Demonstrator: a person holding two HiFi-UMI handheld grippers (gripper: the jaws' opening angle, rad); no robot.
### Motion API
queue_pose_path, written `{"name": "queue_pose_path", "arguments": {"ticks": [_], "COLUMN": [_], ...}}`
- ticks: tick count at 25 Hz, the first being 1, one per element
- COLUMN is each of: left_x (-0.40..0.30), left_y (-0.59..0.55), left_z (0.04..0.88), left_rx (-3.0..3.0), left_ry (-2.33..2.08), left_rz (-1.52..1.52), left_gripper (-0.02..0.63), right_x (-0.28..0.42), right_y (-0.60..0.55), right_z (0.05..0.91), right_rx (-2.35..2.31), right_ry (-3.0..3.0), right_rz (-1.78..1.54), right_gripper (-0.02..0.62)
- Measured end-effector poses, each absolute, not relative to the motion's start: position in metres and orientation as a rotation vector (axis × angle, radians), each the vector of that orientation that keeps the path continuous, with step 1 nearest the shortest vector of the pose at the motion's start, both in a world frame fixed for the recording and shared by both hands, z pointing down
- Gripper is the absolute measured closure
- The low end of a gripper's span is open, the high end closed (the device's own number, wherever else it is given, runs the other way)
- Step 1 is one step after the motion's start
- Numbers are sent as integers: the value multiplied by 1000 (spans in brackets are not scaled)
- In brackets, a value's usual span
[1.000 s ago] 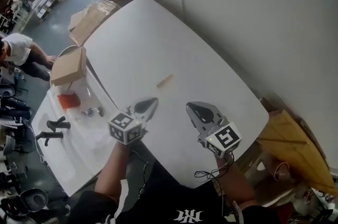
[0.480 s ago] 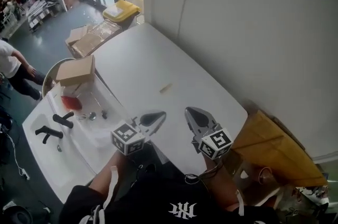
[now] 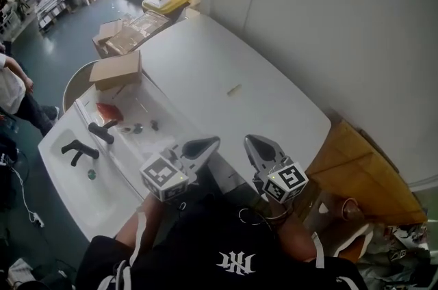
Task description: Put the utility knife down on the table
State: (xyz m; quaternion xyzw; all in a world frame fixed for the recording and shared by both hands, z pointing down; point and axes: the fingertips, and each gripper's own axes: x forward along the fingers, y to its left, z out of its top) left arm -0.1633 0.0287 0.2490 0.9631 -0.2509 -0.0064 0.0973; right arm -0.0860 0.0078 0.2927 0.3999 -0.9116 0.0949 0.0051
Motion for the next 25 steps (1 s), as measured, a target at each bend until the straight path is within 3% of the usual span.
{"name": "queue_pose_path", "arguments": {"ticks": [25], "left_x": [-122], "left_y": [208], "left_z": [244], "left_rx": [2882], "left_ry": [-701], "left_rz": [115], "left_gripper": [600], "right_x": [-54], "right_y": [213], "right_z": [291], "right_rx": [1212], "right_ry": [-2971], "right_rz": [263], "right_gripper": [592]}}
